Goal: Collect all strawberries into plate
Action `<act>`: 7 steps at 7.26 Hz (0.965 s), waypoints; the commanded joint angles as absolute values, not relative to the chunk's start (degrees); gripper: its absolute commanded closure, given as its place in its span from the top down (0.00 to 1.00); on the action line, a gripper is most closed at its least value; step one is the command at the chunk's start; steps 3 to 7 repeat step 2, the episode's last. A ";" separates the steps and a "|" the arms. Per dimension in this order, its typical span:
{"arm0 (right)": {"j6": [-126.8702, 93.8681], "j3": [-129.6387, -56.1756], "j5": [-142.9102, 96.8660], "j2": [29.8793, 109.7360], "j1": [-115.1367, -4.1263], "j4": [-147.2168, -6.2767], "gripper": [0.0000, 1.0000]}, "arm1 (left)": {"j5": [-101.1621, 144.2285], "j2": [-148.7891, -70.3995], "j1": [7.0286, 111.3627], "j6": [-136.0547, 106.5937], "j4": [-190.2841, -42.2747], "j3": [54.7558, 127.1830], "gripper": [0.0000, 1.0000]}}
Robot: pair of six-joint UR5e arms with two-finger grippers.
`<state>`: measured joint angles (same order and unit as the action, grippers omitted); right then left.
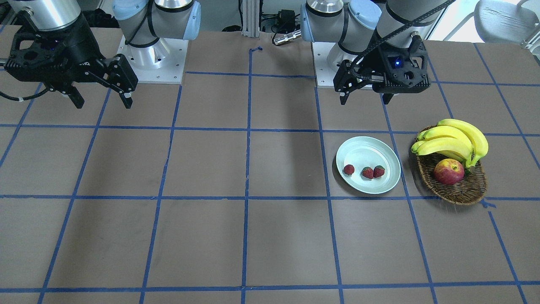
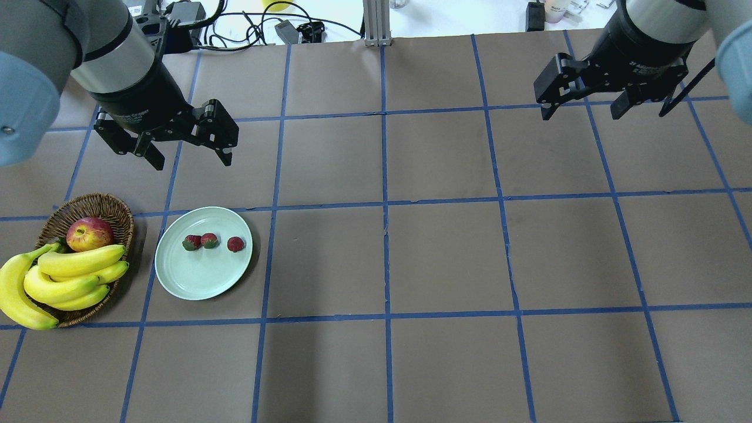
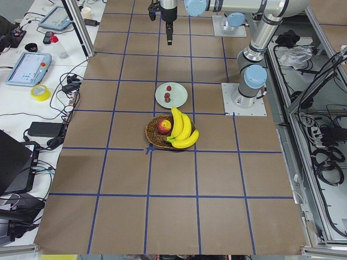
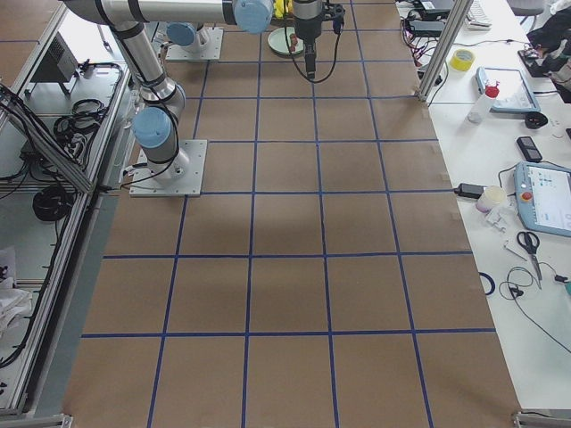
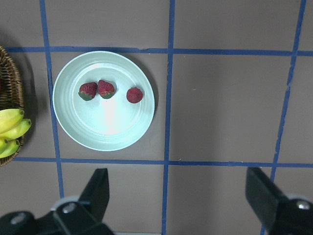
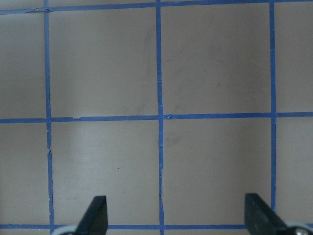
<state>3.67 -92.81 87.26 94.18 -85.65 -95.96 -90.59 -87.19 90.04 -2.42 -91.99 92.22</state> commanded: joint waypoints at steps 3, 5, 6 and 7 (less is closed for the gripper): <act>4.84 -92.81 87.10 94.13 -85.61 -95.98 1.00 | -90.44 -87.19 90.09 -2.64 -92.02 92.64 1.00; 4.84 -92.81 87.10 94.13 -85.61 -95.98 1.00 | -90.44 -87.19 90.09 -2.64 -92.02 92.64 1.00; 4.84 -92.81 87.10 94.13 -85.61 -95.98 1.00 | -90.44 -87.19 90.09 -2.64 -92.02 92.64 1.00; 4.84 -92.81 87.10 94.13 -85.61 -95.98 1.00 | -90.44 -87.19 90.09 -2.64 -92.02 92.64 1.00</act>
